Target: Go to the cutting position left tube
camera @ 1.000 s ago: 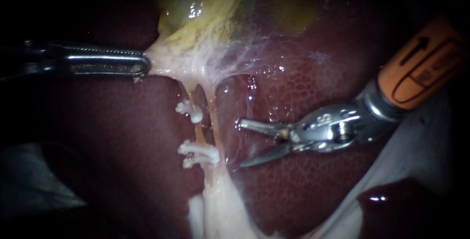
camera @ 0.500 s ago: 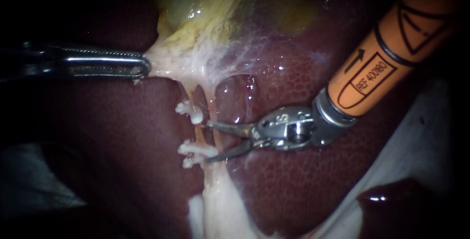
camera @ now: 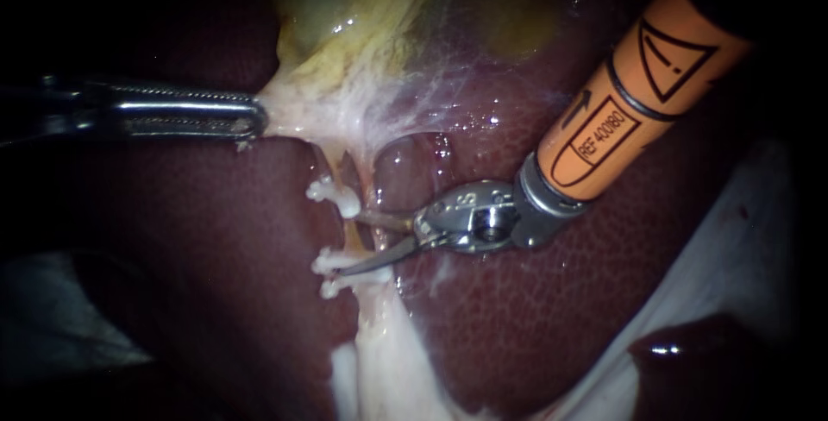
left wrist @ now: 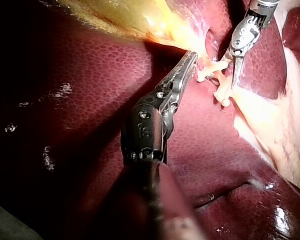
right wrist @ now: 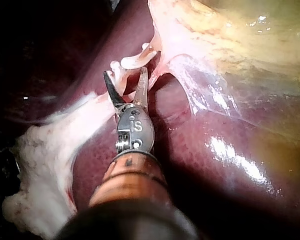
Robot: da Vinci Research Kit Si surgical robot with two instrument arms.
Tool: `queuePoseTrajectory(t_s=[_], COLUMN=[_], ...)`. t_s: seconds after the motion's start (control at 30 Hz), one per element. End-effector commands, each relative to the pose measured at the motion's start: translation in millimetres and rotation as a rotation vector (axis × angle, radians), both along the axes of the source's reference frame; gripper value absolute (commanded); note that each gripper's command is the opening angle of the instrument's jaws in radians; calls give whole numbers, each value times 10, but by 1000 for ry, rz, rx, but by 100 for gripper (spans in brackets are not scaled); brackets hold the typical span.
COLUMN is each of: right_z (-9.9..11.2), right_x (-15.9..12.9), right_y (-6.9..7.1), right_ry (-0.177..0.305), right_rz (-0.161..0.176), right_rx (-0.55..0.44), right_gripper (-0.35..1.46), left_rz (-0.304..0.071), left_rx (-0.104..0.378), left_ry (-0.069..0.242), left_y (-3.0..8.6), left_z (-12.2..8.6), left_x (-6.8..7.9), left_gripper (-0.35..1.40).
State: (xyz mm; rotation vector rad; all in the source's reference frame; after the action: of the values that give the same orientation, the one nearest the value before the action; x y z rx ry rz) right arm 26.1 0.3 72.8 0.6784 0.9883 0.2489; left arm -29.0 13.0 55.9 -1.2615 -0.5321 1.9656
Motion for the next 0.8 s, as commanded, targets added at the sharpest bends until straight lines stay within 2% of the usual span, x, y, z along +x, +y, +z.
queuePoseTrajectory(t_s=[0.03,0.3,0.4,0.53,0.8], right_z=[0,-4,-7,-10,-12], right_x=[2,18,21,28,50], right_y=[0,-1,-3,-5,-5], right_ry=[15,115,149,162,165], right_rz=[4,-24,-39,-48,-13], right_rx=[3,47,57,69,118], right_gripper=[144,144,139,135,134], left_rz=[-1,-2,-2,-2,-3], left_rx=[0,0,0,0,0], left_ry=[1,2,2,2,3], left_y=[0,0,0,0,1], left_z=[0,0,0,0,0], left_x=[0,-2,-2,-3,-6], left_gripper=[-35,-35,-35,-35,-35])
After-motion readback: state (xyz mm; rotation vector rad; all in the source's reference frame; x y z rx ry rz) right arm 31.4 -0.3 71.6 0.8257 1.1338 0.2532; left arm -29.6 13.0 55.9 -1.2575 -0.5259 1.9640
